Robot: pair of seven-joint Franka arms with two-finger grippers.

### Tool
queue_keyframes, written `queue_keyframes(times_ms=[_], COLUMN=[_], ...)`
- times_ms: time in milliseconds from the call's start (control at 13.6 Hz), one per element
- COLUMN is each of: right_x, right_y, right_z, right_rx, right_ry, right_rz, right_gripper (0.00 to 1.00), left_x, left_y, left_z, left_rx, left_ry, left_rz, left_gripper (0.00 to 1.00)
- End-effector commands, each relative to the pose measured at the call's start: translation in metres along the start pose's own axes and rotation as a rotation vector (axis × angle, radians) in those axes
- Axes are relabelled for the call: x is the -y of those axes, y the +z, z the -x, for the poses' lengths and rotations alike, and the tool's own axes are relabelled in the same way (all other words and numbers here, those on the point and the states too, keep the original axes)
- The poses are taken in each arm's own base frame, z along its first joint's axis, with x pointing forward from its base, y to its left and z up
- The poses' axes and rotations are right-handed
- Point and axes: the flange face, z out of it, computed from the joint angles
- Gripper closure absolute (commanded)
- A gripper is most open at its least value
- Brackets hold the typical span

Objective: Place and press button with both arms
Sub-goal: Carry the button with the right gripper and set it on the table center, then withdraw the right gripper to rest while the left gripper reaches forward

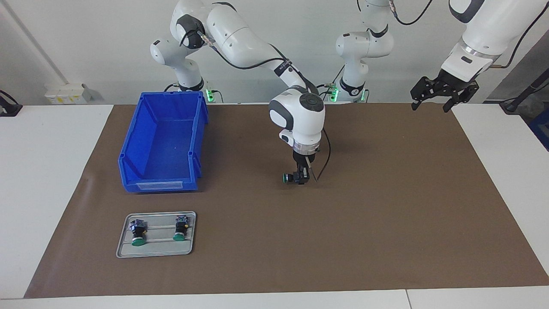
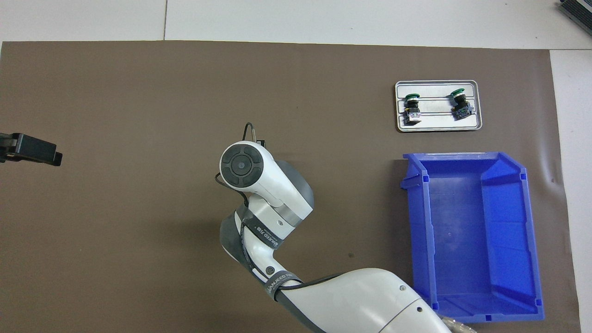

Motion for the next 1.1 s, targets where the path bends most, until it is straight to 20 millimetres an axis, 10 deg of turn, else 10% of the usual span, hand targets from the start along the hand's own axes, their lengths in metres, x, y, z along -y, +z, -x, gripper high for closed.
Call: queue_keyframes(times_ms=[0,73,367,587,1028], right_x=[-0.016,-0.016,0.0,0.037,0.08], right_y=[0.004,0.003,-0.03,-0.099,-0.169], right_z=[-0.008,-0.008,-0.02,-0.095,-0.229], right_rx=[0.01,0.002,-0.033,-0.031,-0.069], right_ry=[0.015,0.003,-0.136,-0.311,-0.695], right_rz=[-0.019,-0.021,-0.084,-0.069,-0.01], right_gripper=[0.28,0.02,0.0,0.0,0.0], left_x=[0.001,0.001,0.001,0.001,-0.01], left_y=[0.0,0.0,0.0,0.0,-0.001], left_z=[0.008,0.008,0.008,0.008,0.006], left_rx=[0.006,0.006,0.006,0.006,-0.004], left_ry=[-0.012,-0.012,-0.012,-0.012,0.018], left_rz=[-0.015,-0.015,-0.015,-0.015,-0.017], left_gripper=[0.0,0.0,0.0,0.0,0.0])
